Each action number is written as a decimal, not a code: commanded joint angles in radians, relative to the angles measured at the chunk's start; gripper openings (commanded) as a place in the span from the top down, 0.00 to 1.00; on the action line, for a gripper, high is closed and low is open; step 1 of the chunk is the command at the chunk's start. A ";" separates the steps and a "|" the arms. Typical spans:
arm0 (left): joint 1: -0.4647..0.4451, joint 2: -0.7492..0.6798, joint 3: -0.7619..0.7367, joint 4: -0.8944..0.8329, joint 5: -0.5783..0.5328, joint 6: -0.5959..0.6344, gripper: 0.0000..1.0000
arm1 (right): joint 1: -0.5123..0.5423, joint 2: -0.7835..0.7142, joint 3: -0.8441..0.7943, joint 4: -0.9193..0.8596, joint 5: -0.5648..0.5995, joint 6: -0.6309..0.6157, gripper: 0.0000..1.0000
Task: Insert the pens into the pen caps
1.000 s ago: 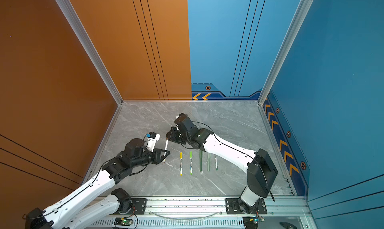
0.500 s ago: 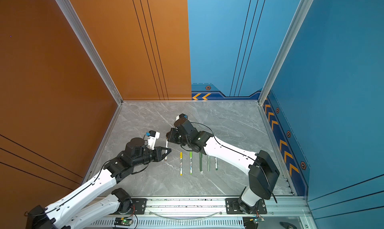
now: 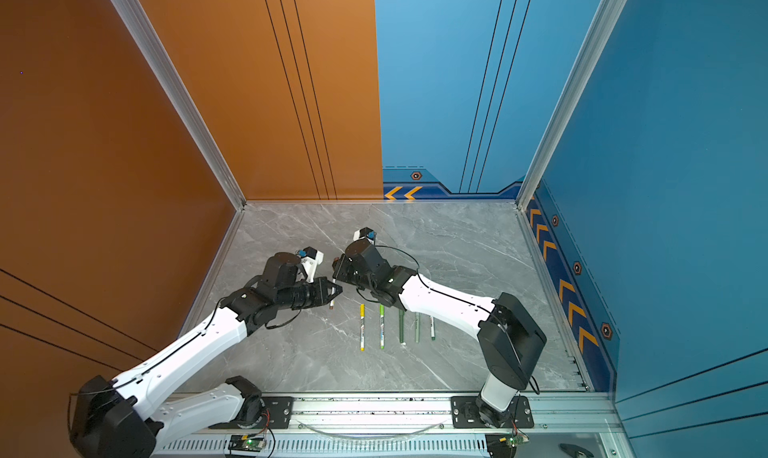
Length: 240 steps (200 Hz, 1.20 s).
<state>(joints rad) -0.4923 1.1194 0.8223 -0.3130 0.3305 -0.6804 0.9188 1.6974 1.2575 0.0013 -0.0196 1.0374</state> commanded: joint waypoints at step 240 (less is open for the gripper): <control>-0.038 -0.243 -0.309 0.007 -0.109 -0.002 1.00 | -0.194 -0.373 -0.170 -0.093 -0.209 -0.031 0.55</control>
<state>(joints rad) -0.4938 0.8352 0.5251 -0.2634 0.2863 -0.6815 0.7380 1.3884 1.1786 -0.0784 -0.2581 1.0180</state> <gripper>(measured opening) 0.124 0.444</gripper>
